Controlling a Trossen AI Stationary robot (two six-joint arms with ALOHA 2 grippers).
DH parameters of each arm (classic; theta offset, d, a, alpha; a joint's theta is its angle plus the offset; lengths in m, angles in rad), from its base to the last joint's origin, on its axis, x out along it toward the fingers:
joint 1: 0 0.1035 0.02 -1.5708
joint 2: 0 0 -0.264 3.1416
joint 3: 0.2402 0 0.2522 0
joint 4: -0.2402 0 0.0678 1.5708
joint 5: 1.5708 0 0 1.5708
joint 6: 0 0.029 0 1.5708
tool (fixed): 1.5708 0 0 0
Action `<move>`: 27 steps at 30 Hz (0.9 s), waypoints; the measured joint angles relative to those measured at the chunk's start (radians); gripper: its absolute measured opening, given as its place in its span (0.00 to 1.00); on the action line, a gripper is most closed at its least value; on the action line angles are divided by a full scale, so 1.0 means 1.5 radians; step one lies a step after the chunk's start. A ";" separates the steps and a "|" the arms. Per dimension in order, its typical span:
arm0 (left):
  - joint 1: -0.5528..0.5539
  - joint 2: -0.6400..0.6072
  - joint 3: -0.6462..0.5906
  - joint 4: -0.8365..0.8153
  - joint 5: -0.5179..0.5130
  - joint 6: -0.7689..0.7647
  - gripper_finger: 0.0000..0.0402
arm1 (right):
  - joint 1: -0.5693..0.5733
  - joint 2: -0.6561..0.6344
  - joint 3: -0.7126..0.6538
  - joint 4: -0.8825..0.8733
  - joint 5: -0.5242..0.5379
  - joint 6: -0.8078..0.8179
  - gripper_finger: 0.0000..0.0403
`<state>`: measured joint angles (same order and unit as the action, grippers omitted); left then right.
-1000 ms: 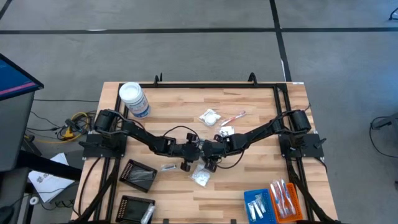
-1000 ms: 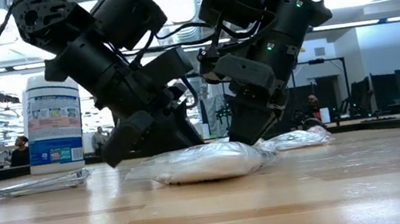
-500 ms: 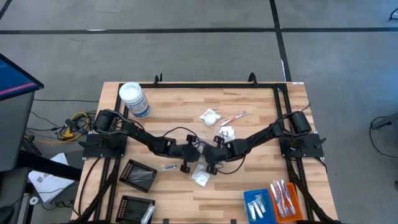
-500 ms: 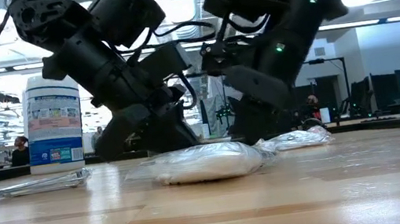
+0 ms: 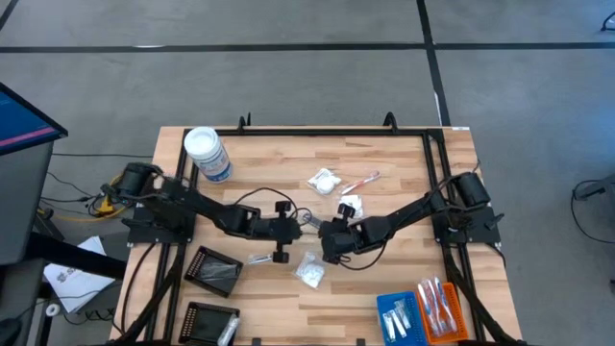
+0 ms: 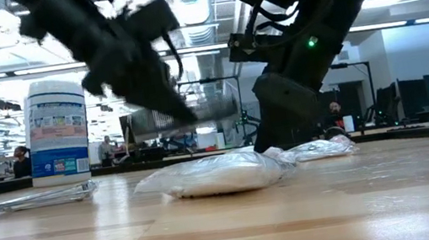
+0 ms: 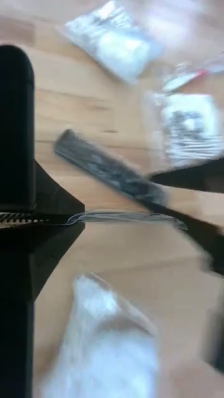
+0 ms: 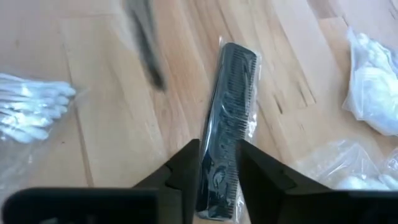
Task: Pick & Place Travel size toiletries
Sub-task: Put the black comb into the top black bin
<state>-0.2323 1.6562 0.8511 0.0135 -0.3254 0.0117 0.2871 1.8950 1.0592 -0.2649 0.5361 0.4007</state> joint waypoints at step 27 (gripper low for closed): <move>-0.470 -0.254 0.001 -0.516 -0.114 -0.666 0.01 | 0.006 -0.003 0.003 0.030 -0.010 -0.010 0.32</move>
<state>-0.9366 1.2758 0.8524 -0.7612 -0.4964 -0.9880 0.2955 1.8912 1.0630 -0.2204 0.5213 0.3851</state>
